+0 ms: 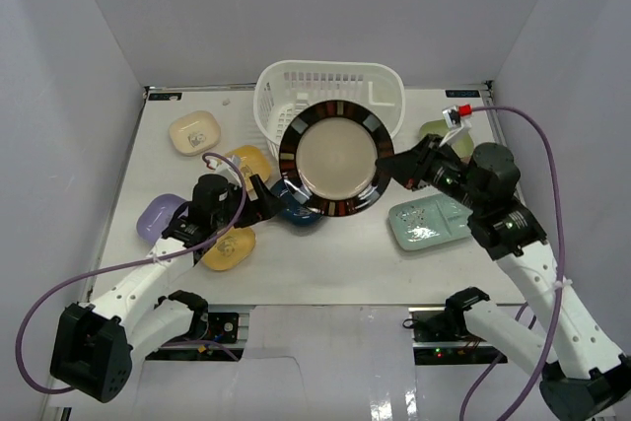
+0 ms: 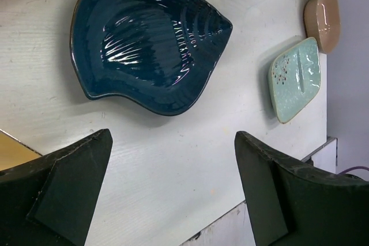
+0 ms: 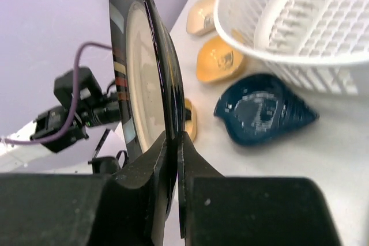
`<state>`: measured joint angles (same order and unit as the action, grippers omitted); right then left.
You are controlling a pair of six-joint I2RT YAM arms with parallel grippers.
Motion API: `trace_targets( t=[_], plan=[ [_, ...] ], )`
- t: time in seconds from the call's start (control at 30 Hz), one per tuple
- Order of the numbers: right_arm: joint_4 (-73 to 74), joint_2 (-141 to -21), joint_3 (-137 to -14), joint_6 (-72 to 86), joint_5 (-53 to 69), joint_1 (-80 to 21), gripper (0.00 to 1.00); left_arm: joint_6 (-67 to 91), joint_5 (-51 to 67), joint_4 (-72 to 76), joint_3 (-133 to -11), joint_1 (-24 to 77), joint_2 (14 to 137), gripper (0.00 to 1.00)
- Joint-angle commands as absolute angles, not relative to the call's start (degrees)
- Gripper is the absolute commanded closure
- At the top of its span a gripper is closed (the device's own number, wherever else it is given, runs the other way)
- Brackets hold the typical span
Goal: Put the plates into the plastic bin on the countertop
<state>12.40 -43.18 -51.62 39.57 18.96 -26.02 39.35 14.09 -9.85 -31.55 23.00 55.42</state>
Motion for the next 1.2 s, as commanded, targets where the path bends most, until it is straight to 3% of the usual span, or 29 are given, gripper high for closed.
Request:
trace_targets(
  t=[0.0,0.27,0.53,0.87,0.97,1.0,1.1,1.17],
  plan=[
    [-3.3,-50.3,-59.3,36.0,17.3,-24.7,0.92,42.0,12.0,-6.5,-29.3,23.1,54.8,0.02],
    [-12.8,-78.0,-74.1,35.8,20.7,-16.6,0.92,42.7,8.1,-3.9,-29.4,23.0,58.4,0.02],
    [-9.4,-103.1,-93.3,35.0,22.6,-14.9,0.92,43.0,6.8,-1.9,-30.1,22.7,64.0,0.07],
    [-7.3,-112.5,-92.9,34.0,21.2,-15.1,0.91,42.2,5.8,-1.8,-32.2,22.7,71.1,0.09],
    [-4.3,-114.1,-93.3,31.9,20.6,-15.3,0.76,42.4,6.2,-1.1,-33.0,22.7,74.0,0.09],
    [-3.8,-114.1,-93.2,31.1,19.2,-15.6,0.62,42.6,6.6,-0.7,-33.2,22.6,75.2,0.09],
    [-1.4,-113.9,-93.3,27.5,16.3,-16.7,0.35,42.7,6.4,-0.5,-34.1,22.7,76.7,0.10],
    [-0.3,-113.2,-93.4,25.6,14.7,-17.4,0.24,43.0,6.0,2.2,-34.2,22.7,78.6,0.12]
  ],
)
